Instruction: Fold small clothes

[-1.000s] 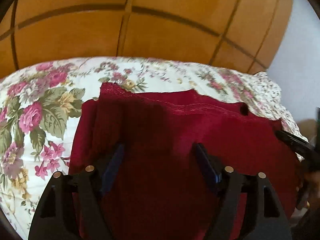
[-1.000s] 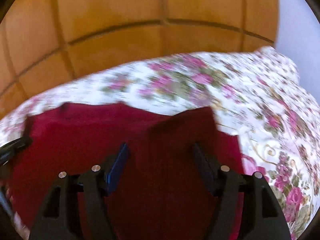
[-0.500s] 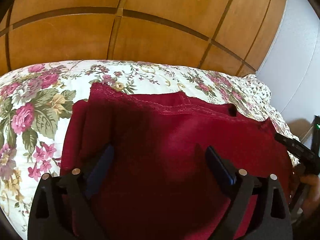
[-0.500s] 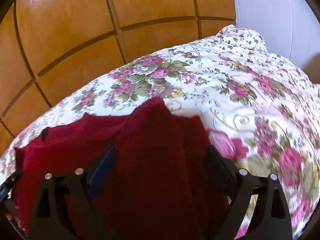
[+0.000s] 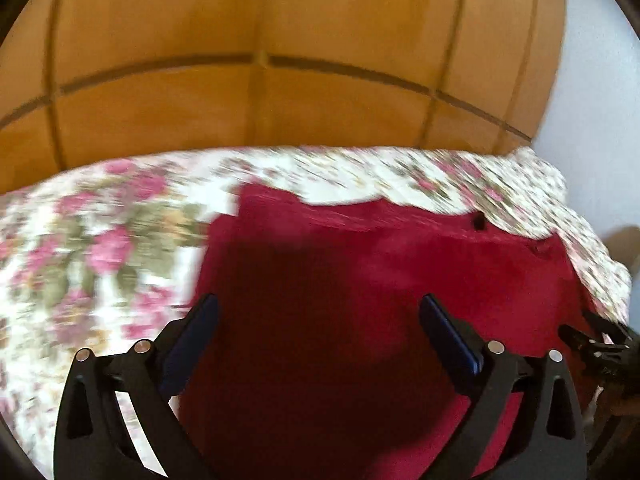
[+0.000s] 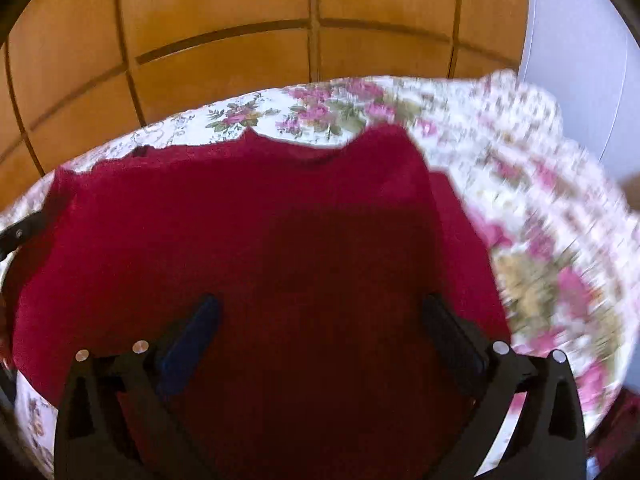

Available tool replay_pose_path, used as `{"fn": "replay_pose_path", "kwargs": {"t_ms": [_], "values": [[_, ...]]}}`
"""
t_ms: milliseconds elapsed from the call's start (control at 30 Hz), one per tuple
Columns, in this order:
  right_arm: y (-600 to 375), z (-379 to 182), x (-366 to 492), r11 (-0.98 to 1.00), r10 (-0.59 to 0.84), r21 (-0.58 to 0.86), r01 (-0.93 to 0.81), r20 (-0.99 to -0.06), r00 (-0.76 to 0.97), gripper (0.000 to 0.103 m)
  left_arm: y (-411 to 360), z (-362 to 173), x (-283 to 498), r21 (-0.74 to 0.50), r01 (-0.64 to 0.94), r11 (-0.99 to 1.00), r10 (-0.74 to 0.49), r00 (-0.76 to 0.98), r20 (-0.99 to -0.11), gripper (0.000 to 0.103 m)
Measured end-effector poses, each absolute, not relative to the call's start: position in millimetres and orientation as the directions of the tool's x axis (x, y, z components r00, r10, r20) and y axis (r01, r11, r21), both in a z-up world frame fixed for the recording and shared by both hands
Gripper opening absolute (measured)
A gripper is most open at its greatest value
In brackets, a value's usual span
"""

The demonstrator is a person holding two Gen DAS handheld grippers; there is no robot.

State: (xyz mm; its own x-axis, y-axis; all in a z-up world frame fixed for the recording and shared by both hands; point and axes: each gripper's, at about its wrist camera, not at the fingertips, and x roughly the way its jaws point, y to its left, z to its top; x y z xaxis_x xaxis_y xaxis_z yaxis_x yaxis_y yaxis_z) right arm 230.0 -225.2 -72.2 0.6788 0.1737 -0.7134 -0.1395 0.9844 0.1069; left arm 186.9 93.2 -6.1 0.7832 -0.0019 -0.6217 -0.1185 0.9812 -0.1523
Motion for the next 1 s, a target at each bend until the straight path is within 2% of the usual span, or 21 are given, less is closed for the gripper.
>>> {"fn": "replay_pose_path", "kwargs": {"t_ms": [133, 367, 533, 667, 800, 1000], "values": [[-222.6, -74.0, 227.9, 0.987, 0.157, 0.079, -0.143, -0.697, 0.699, 0.101, 125.4, -9.7, 173.6, -0.207, -0.237, 0.949, 0.056, 0.776, -0.628, 0.099], [-223.6, -72.9, 225.6, 0.987, 0.159, 0.090, -0.133, -0.689, 0.707, 0.101, 161.7, -49.1, 170.7, -0.372, -0.302, 0.878, -0.076, 0.679, -0.730, 0.099], [-219.6, -70.9, 224.4, 0.990, 0.139, 0.081, -0.116, -0.706, 0.694, 0.101, 160.6, -45.4, 169.6, -0.420, -0.226, 0.879, -0.158, 0.693, -0.704, 0.099], [-225.8, -61.8, 222.3, 0.982, 0.188, 0.121, -0.144, -0.706, 0.683, 0.101, 171.2, -43.4, 168.6, -0.604, -0.133, 0.786, -0.346, 0.715, -0.608, 0.099], [-226.7, -38.1, 200.0, 0.970, 0.242, 0.163, -0.178, -0.616, 0.750, 0.101, 168.4, -47.9, 174.0, -0.592, -0.146, 0.793, -0.340, 0.699, -0.629, 0.099], [-192.7, -41.8, 178.2, 0.965, 0.225, 0.037, -0.261, -0.632, 0.742, 0.101, 155.2, -48.3, 181.9, -0.524, -0.097, 0.846, -0.330, 0.676, -0.659, 0.099]]}}
